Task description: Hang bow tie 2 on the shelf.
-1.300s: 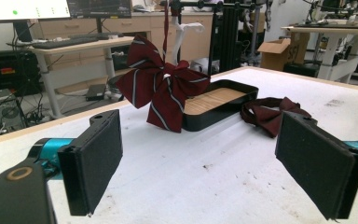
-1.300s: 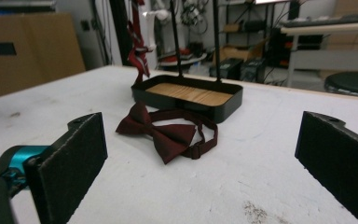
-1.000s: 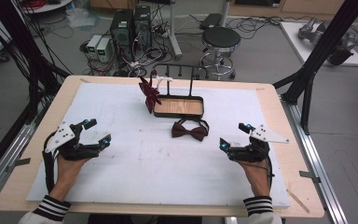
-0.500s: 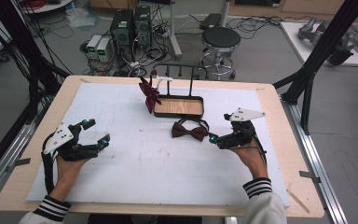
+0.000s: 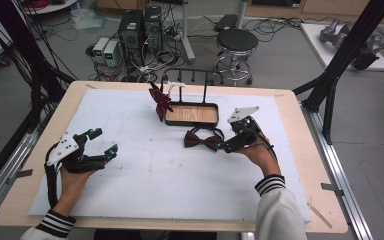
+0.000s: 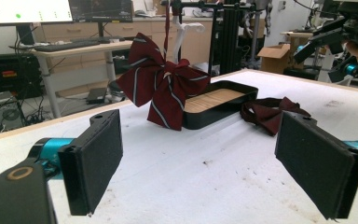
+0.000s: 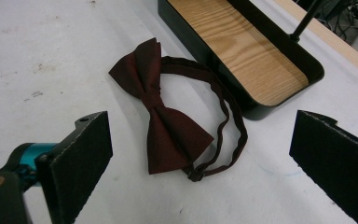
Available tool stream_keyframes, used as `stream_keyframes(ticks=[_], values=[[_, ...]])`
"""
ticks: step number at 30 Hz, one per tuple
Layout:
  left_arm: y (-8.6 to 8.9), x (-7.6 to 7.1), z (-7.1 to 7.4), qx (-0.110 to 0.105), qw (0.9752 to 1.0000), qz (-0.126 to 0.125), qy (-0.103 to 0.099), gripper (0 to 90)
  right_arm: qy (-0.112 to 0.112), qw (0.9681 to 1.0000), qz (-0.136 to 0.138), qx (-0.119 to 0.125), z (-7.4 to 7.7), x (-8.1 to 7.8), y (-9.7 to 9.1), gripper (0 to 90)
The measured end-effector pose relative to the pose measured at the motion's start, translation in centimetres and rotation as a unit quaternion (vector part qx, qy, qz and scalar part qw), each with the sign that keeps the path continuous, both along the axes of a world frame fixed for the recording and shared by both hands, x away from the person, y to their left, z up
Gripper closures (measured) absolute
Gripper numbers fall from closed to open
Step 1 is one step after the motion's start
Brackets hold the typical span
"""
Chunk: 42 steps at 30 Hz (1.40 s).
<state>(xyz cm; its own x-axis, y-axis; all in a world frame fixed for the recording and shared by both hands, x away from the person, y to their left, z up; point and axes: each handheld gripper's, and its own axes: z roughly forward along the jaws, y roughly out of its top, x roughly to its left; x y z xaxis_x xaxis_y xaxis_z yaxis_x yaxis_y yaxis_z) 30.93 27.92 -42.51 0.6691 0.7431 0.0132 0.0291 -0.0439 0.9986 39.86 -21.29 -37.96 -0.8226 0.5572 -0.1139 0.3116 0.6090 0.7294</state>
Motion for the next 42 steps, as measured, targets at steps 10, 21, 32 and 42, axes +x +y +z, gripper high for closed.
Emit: stream_keyframes(ticks=[10, 21, 32, 42], values=[[0.0, 0.0, -0.1, 0.002, 1.0000, -0.001, 0.001, 15.5, 0.022, 0.9977, 0.022, -0.061, -0.7, 1.4, 1.7, 15.3], [0.0, 0.1, -0.1, 0.001, 1.0000, -0.002, 0.002, 15.6, 0.040, 0.9935, 0.032, -0.101, -2.1, 2.1, 2.7, 22.3], [0.1, 0.1, -0.1, -0.004, 1.0000, -0.004, 0.004, 15.6, 0.051, 0.9887, 0.049, -0.132, -3.1, 2.3, 3.7, 30.1], [0.2, 0.1, -0.1, -0.005, 1.0000, -0.003, 0.004, 15.6, 0.033, 0.9864, 0.058, -0.151, -3.4, 2.3, 4.4, 39.2]])
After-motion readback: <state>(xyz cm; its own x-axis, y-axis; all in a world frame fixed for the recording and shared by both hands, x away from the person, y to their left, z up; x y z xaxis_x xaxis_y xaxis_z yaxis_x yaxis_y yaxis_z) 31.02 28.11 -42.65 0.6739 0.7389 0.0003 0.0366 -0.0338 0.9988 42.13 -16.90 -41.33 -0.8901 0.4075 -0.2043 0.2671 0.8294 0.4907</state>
